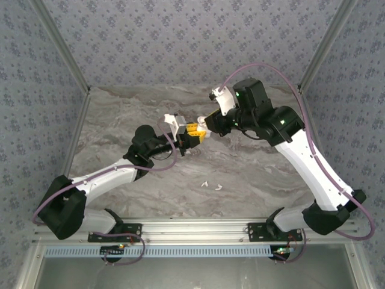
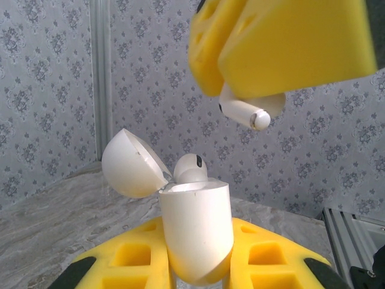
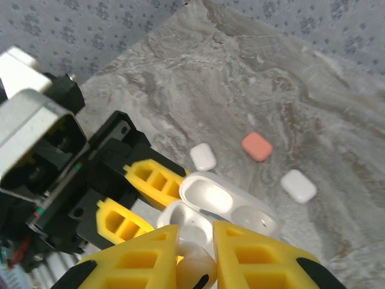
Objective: Insert wireless bluetooth earbuds into charging case
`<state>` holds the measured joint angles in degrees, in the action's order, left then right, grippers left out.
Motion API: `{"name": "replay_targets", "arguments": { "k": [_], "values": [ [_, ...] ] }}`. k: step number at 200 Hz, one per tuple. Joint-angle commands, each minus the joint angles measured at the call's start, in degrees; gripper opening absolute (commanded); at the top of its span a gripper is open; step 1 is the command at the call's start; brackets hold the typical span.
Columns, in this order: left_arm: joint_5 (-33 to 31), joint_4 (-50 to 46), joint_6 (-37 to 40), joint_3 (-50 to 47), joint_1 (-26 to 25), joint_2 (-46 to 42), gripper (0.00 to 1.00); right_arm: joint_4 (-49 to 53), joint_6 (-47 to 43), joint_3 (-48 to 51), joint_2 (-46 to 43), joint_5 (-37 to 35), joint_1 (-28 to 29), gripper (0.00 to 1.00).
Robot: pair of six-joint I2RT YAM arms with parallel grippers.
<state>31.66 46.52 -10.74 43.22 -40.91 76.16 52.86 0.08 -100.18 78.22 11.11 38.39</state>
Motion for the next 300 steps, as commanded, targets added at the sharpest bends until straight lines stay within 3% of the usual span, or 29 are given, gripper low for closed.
{"name": "replay_targets", "arguments": {
  "k": [1, 51, 105, 300],
  "values": [
    [0.69, 2.26, -0.73, 1.6, -0.31, -1.01, 0.0, -1.0, -8.04, 1.35, -1.56, -6.7, 0.75, 0.21],
    [1.93, 1.29, -0.86, 1.94, -0.27, -0.84, 0.0, -3.8, -17.5, 3.47, -2.49, -13.87, 4.18, 0.22],
    [2.7, 1.03, -0.95, 2.11, -0.31, -0.49, 0.0, -5.95, -21.8, 4.18, -1.97, -17.2, 6.73, 0.22],
    [3.56, 0.76, -1.06, 2.67, -0.31, -0.06, 0.0, -7.23, -25.42, 6.22, 0.3, -17.14, 9.57, 0.23]
  ]
}}
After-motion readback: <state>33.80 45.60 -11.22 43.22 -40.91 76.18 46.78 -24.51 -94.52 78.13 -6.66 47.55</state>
